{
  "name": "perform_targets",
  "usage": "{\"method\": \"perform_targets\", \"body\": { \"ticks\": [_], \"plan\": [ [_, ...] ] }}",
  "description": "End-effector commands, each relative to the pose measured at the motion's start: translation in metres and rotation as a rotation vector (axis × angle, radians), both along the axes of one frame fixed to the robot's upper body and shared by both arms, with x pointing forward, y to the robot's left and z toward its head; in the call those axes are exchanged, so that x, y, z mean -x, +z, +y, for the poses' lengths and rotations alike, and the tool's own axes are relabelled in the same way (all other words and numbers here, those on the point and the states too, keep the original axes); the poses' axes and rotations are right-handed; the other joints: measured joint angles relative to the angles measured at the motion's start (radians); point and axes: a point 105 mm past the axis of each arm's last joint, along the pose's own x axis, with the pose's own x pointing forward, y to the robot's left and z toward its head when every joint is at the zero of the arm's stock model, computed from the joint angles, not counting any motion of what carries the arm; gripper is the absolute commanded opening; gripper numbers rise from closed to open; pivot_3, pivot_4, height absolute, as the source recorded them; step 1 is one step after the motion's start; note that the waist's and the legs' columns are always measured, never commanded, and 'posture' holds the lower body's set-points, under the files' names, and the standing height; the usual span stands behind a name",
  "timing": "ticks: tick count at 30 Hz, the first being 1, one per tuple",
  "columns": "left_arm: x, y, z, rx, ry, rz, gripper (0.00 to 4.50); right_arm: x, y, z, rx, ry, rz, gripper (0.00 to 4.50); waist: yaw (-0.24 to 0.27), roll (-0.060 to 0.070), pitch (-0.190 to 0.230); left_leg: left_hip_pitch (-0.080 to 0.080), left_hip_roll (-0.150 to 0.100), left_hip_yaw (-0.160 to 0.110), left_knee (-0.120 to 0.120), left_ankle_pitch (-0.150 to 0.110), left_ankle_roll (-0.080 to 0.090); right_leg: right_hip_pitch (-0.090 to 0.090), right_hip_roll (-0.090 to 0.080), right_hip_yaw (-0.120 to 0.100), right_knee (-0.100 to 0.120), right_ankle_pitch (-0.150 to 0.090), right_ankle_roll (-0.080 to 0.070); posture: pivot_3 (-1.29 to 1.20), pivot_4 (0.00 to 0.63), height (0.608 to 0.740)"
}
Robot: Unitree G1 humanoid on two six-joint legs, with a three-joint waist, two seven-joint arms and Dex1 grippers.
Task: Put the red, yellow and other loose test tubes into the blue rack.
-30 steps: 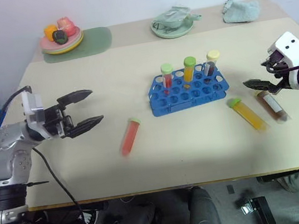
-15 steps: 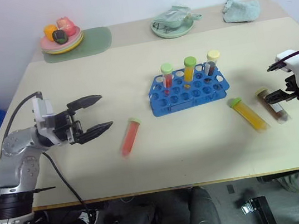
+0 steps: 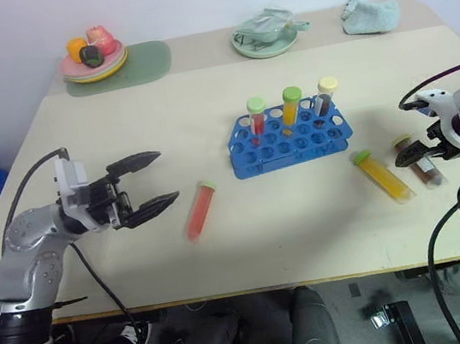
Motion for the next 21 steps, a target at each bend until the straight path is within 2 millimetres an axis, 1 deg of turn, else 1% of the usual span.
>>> {"method": "perform_targets", "body": {
  "ticks": [1, 6, 7, 9, 11, 12, 15, 21],
  "plan": [
    [0.004, 0.012, 0.002, 0.012, 0.0, -0.045, 4.43, 0.0, 0.004, -0.004, 0.003, -0.023, -0.021, 4.5, 0.0, 0.0, 0.0, 0.0, 0.0, 0.0, 0.0, 0.0, 0.0, 0.0, 0.0, 0.0, 0.0, 0.0, 0.0, 0.0, 0.15, 0.74],
    [0.004, 0.013, 0.002, 0.01, 0.002, -0.047, 4.43, 0.0, -0.001, -0.004, 0.005, -0.029, -0.021, 4.5, -0.001, 0.0, 0.0, 0.0, 0.0, 0.0, 0.0, 0.0, 0.0, 0.0, 0.0, 0.0, 0.0, 0.0, 0.0, 0.0, 0.15, 0.74],
    [0.003, 0.013, 0.002, 0.01, 0.002, -0.047, 4.48, 0.0, -0.002, -0.004, 0.006, -0.029, -0.02, 4.25, -0.001, 0.0, 0.0, 0.0, 0.0, 0.0, 0.0, 0.0, 0.0, 0.0, 0.0, 0.0, 0.0, 0.0, 0.0, 0.0, 0.15, 0.74],
    [0.003, 0.014, 0.002, 0.01, 0.002, -0.047, 4.5, 0.0, -0.004, -0.004, 0.011, -0.024, -0.016, 3.71, -0.001, 0.0, 0.0, 0.0, 0.0, 0.0, 0.0, 0.0, 0.0, 0.0, 0.0, 0.0, 0.0, 0.0, 0.0, 0.0, 0.15, 0.74],
    [0.004, 0.014, 0.003, 0.01, 0.002, -0.047, 4.5, 0.0, -0.006, -0.004, 0.01, -0.025, -0.014, 2.8, -0.001, 0.0, 0.0, 0.0, 0.0, 0.0, 0.0, 0.0, 0.0, 0.0, 0.0, 0.0, 0.0, 0.0, 0.0, 0.0, 0.15, 0.74],
    [0.004, 0.014, 0.003, 0.01, 0.003, -0.047, 4.5, 0.0, -0.007, -0.004, 0.016, -0.02, -0.013, 2.23, -0.001, 0.0, 0.0, 0.0, 0.0, 0.0, 0.0, 0.0, 0.0, 0.0, 0.0, 0.0, 0.0, 0.0, 0.0, 0.0, 0.15, 0.74],
    [0.004, 0.014, 0.004, 0.007, 0.004, -0.046, 4.5, 0.0, -0.01, -0.004, 0.019, -0.011, -0.009, 0.89, -0.001, 0.0, 0.0, 0.0, 0.0, 0.0, 0.0, 0.0, 0.0, 0.0, 0.0, 0.0, 0.0, 0.0, 0.0, 0.0, 0.15, 0.74],
    [0.004, 0.015, 0.005, 0.001, 0.006, -0.049, 4.5, -0.002, -0.009, -0.001, 0.02, 0.006, -0.017, 0.89, -0.001, 0.0, 0.0, 0.0, 0.0, 0.0, 0.0, 0.0, 0.0, 0.0, 0.0, 0.0, 0.0, 0.0, 0.0, 0.0, 0.15, 0.74]
  ]
}}
